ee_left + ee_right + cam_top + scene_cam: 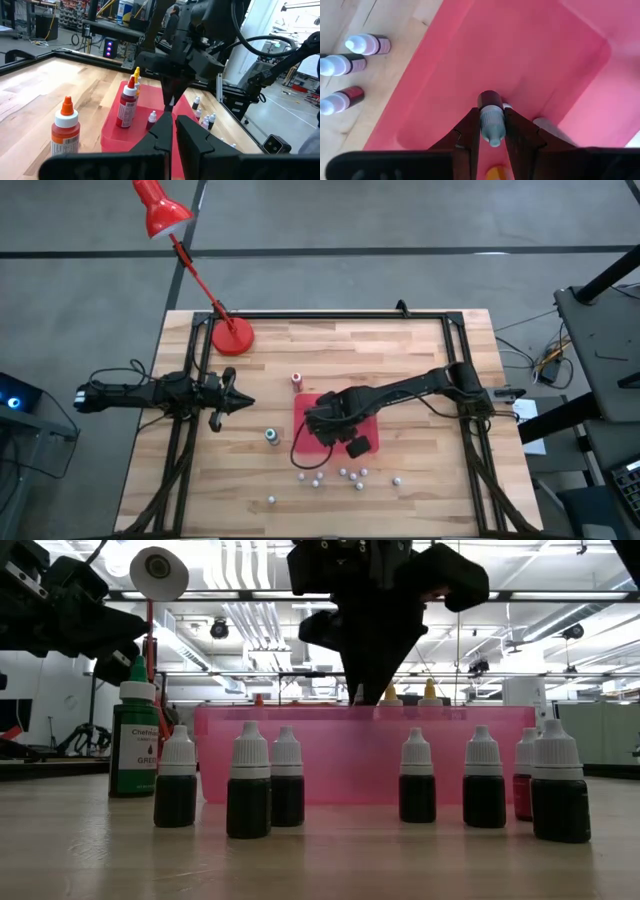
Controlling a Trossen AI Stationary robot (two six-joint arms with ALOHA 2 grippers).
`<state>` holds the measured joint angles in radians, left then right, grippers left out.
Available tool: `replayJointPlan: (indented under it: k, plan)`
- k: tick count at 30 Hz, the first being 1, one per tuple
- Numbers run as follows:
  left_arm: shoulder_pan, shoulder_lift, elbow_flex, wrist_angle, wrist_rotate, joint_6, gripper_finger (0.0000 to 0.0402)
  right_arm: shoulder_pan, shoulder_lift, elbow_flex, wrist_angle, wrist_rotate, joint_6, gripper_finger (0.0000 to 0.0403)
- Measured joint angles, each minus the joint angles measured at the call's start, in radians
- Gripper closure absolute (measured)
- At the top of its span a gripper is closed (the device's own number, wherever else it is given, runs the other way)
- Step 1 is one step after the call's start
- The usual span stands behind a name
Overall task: Pick & Place food coloring
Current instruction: Put the small green food coloring bottle into the container
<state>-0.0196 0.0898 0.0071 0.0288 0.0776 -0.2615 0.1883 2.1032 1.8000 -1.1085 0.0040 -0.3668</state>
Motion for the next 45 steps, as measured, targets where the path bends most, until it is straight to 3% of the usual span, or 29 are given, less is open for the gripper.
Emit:
replayJointPlan:
  k: [25,45]
  plan:
    - [0.000,0.000,0.000,0.000,0.000,0.000,0.0402,0.009,0.114,0.011,0.073,0.028,-0.053,0.0337]
    - [0.000,0.000,0.000,0.000,0.000,0.000,0.0402,0.005,0.125,0.014,0.064,0.018,-0.053,0.0337]
